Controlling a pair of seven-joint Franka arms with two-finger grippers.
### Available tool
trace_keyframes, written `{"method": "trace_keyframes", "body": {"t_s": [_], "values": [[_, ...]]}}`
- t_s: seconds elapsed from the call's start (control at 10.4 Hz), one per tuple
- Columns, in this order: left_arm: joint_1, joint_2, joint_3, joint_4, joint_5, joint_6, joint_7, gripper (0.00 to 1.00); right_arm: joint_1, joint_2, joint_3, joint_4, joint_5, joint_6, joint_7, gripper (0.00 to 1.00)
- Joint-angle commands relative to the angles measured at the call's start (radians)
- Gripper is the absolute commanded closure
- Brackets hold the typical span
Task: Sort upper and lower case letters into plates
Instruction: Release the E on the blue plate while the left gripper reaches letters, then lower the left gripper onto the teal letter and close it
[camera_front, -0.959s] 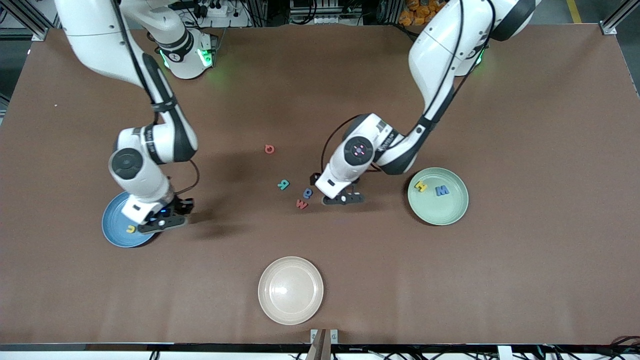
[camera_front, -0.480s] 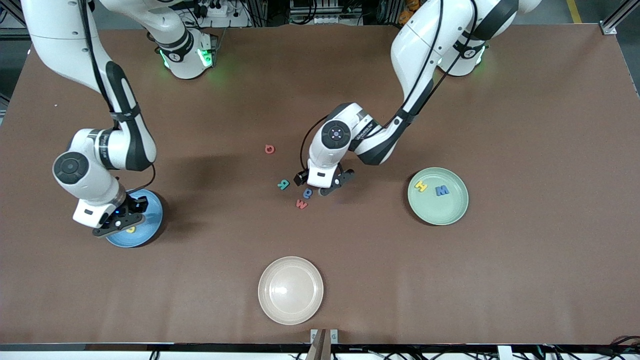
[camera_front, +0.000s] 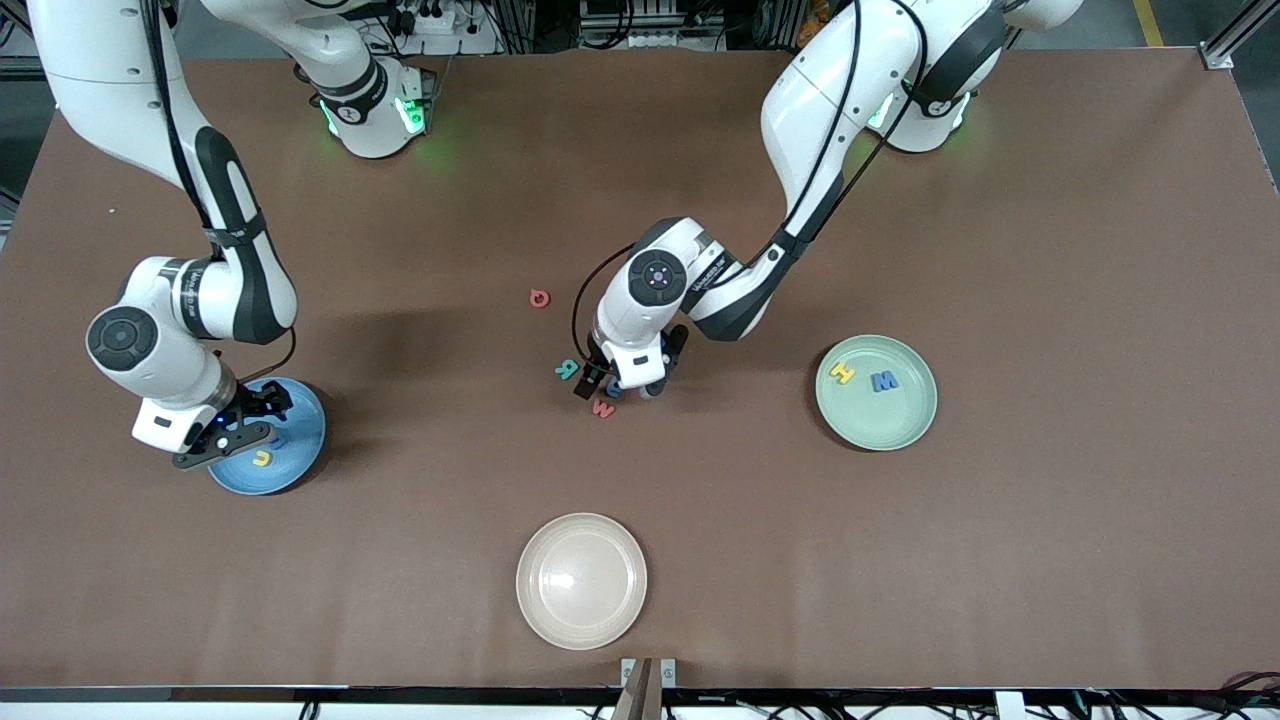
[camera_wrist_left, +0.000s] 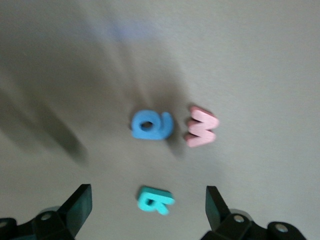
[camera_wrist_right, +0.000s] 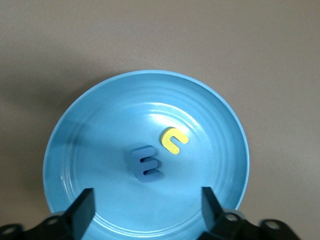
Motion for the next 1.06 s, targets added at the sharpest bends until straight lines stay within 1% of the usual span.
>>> {"method": "trace_keyframes", "body": {"t_s": [0.0,0.1,0.19,0.29,0.38,0.58,0.86,0.96], "values": [[-0.012,0.036,0.011,0.066,-0.132,0.030,-0.114,0.00,-0.005,0.001,0.005,-0.005,-0.008,-0.006,-0.011,0.00],[-0.012,0.036,0.011,0.066,-0.208,0.064,-0.184,0.00,-0.005,0.003,0.005,-0.003,-0.008,-0.006,-0.011,0.00],[-0.020,0.042,0.011,0.060,-0.250,0.111,-0.205,0.00,-0.005,0.003,0.005,-0.003,-0.008,-0.006,-0.011,0.00],[-0.055,0.067,0.013,0.053,-0.255,0.168,-0.209,0.00,-0.005,0.003,0.005,-0.005,-0.008,-0.006,-0.011,0.00],[-0.063,0.093,0.013,0.052,-0.255,0.211,-0.211,0.00,-0.008,0.004,0.005,-0.005,-0.008,-0.006,-0.013,0.00],[-0.062,0.092,0.013,0.038,-0.312,0.225,-0.267,0.00,-0.011,0.012,0.005,-0.005,-0.008,-0.006,-0.016,0.00],[-0.065,0.098,0.014,0.032,-0.317,0.227,-0.263,0.00,-0.013,0.043,0.004,-0.003,-0.010,-0.004,-0.024,0.00],[-0.065,0.098,0.014,0.012,-0.317,0.233,-0.263,0.00,-0.013,0.043,0.004,-0.003,-0.010,-0.006,-0.024,0.00]]}}
